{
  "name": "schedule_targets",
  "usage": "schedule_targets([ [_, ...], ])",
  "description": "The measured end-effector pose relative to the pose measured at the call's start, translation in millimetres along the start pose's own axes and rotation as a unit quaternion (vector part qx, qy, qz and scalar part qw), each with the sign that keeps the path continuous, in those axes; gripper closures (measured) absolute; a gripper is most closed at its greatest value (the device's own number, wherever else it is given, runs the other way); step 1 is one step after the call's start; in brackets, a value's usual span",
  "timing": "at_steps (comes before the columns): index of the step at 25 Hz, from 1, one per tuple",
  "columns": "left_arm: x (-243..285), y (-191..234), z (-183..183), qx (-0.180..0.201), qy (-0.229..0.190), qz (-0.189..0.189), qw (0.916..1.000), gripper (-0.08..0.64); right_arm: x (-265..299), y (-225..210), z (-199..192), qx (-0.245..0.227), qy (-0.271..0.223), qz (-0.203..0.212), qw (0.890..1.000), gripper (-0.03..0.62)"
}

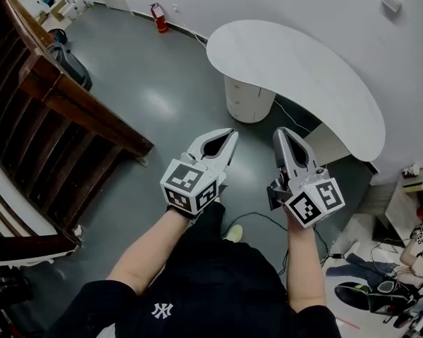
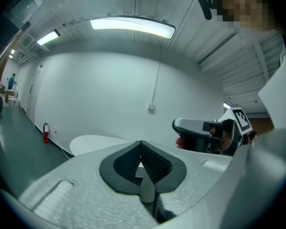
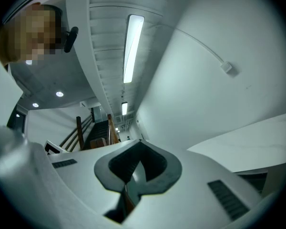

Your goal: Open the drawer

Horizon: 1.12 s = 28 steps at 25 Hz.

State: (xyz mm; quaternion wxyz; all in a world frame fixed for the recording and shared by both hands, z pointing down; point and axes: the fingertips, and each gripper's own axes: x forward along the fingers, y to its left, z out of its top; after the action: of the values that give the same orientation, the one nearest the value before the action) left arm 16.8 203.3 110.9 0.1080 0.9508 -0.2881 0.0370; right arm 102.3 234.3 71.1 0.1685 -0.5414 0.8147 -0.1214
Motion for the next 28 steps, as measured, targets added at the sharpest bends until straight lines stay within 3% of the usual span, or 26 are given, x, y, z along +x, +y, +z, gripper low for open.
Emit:
schedule_targets([
  [4,28.7,44.8,-9.7,0.0,0.01,-0.003,1.0,0.552,53.7,-16.0,-19.8,0.005,0.02,0.002,1.0,0.58],
  [16,113.4,188.5,-41.8,-0.007,0.034,-0.032,0.9989,0.552,194.6,-92.7,-82.9,-0.043,0.064,-0.099,0.992,0.58],
  [22,155.7,222.8,-78.1,-0.018,0.048,-0.032,0.9982,0.552,219.8,-134.1,-118.3,-0.063,0.09,-0.124,0.986,0.58],
  [28,216.6,250.1,-132.5,-0.014,0.065,-0.02,0.9976,0.552,240.6,-192.8,-173.8,-0.076,0.123,-0.121,0.982,0.58],
])
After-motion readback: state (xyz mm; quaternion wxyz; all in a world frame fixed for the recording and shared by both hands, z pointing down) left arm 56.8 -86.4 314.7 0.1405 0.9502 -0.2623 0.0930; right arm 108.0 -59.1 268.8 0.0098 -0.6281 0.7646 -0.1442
